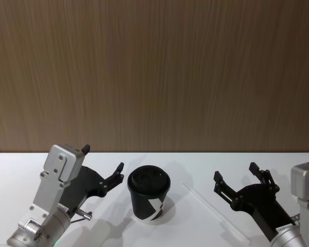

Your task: Pick up the straw with one hand, pass it to the other hand, and insert it into the cup.

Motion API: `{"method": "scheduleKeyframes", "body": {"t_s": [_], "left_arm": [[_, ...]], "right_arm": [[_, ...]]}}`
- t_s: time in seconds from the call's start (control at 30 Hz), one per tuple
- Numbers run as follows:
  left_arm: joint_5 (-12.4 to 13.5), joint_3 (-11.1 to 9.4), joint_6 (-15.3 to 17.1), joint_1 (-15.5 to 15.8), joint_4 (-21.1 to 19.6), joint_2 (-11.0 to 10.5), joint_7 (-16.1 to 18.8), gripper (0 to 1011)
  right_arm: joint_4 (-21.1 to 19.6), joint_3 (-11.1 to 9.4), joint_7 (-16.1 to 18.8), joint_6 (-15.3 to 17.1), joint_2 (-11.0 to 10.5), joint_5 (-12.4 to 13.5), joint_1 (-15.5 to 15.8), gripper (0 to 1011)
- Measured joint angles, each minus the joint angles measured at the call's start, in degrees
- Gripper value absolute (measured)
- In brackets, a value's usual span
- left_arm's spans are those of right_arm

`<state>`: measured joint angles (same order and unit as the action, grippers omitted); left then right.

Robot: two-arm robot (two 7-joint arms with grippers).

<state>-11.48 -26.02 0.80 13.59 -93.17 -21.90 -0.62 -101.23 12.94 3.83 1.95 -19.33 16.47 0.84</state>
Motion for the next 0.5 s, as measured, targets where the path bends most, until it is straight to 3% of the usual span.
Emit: {"method": "scheduleKeyframes", "body": {"t_s": [0.5], "left_arm": [[0.0, 0.0, 0.0, 0.0, 0.0, 0.0, 0.0, 1000]], "right_arm": [[0.0, 0.0, 0.0, 0.0, 0.0, 0.0, 0.0, 1001]]}}
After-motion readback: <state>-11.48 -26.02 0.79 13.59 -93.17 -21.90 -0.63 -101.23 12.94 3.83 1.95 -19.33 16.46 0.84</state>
